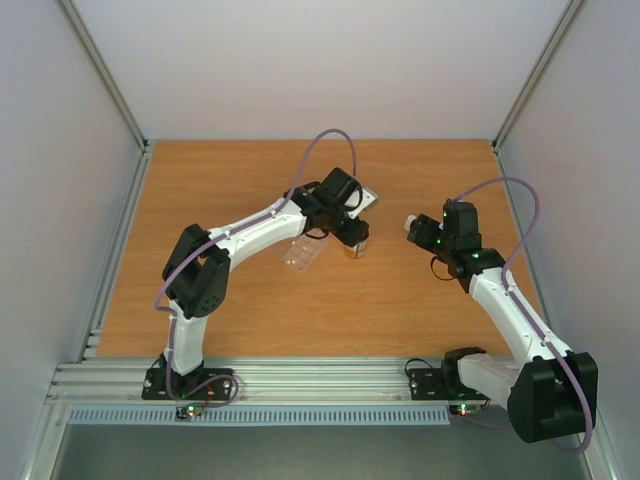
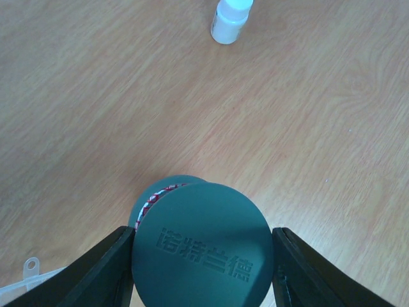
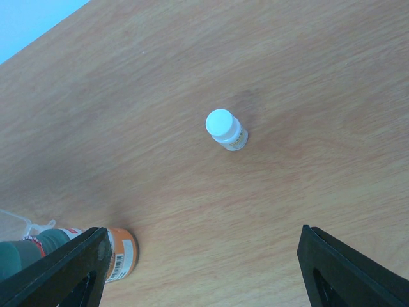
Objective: Sort the pills into containers
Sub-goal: Place the lid of the pill bottle on the pill bottle.
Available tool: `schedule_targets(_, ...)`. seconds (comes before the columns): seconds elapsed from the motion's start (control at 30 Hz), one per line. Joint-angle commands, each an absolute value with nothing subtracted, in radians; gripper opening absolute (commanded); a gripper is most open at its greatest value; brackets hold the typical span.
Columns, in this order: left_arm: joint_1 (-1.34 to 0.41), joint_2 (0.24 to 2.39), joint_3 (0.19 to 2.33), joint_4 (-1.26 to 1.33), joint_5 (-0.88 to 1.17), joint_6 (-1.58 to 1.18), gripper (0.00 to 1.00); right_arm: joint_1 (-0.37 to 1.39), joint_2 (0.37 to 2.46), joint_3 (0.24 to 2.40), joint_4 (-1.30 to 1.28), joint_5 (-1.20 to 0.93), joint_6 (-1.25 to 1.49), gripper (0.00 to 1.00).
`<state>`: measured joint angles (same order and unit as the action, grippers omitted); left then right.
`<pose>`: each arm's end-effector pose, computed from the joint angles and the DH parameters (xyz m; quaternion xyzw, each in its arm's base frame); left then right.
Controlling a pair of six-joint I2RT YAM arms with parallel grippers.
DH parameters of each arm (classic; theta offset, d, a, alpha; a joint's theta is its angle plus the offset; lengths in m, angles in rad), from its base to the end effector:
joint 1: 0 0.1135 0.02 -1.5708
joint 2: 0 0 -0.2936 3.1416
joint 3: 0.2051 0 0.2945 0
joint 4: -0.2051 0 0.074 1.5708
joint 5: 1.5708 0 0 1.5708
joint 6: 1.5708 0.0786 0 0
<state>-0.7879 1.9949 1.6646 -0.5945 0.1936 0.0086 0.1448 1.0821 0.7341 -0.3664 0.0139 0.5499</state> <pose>0.3589 -0.3821 0.2236 0.3943 0.8581 -0.2048 0.2574 0.2861 0.0406 0.2308 0.1858 0.8905 0.1354 0.3926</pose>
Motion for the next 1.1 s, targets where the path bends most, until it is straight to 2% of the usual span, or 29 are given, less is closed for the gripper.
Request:
schedule_targets(0.0, -0.798, 1.984, 1.618, -0.548, 0.203, -0.016, 0.51, 0.14, 1.065, 0.729, -0.364, 0.011, 0.553, 0.82)
schedule_targets(0.4, -0.798, 1.934, 1.531, -0.443, 0.144, -0.04, 0.52, 0.14, 1.074, 0.73, -0.357, 0.011, 0.55, 0.82)
schedule_targets(1.07, -0.799, 1.907, 1.525, -0.422, 0.124, -0.044, 0.52, 0.14, 1.075, 0.726, -0.356, 0.011, 0.552, 0.82)
